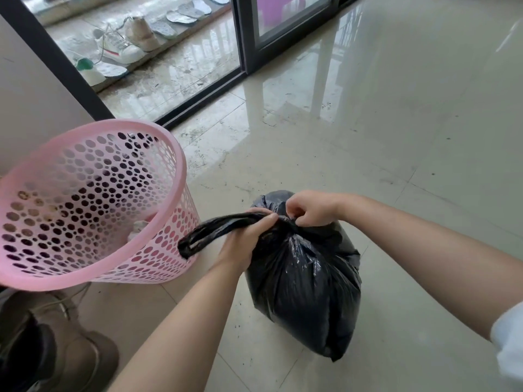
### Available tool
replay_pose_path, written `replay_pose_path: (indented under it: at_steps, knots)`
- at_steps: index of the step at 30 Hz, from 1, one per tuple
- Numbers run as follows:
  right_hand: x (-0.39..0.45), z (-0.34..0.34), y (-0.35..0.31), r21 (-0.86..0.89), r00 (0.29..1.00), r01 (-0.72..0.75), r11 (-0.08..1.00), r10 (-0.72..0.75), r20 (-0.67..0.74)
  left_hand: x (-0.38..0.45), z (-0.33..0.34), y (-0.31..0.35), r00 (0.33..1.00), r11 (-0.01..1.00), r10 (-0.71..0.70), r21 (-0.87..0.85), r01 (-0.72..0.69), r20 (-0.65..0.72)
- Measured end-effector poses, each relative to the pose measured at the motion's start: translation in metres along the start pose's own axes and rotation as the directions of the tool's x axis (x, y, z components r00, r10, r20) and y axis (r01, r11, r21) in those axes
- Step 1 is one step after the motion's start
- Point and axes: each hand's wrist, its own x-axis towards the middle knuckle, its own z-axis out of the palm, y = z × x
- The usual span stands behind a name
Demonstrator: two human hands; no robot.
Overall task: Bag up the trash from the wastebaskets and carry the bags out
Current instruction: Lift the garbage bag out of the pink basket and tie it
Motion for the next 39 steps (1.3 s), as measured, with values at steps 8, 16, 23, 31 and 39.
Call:
replay_pose_path:
  at_steps: [8,16,23,31,39]
  knots:
    - [-0.013,-0.016,-0.003,-0.591,0.973,0.093,0.801,-0.198,-0.115,0.015,-0.001,0.047,0.979,0.797,-0.032,-0.596,-0.098,-0.203]
    - [-0.024,0.026,0.027,-0.640,0.955,0.090,0.763,-0.248,-0.161,0.007,0.001,0.025,0.971,0.994,0.043,0.106,-0.018,-0.234]
    - [-0.030,0.049,0.045,-0.609,0.982,-0.001,0.793,-0.113,-0.149,0.004,0.006,0.015,0.969,0.824,0.007,0.550,0.134,-0.247]
    - [-0.037,0.032,0.053,-0.379,0.993,-0.047,0.924,0.001,-0.120,0.001,0.002,0.072,0.994,0.680,-0.021,0.727,0.096,-0.111]
    - [-0.029,-0.009,0.042,-0.280,0.992,-0.122,0.952,0.121,-0.021,-0.012,0.025,0.140,0.962,0.737,0.253,0.664,-0.122,-0.105]
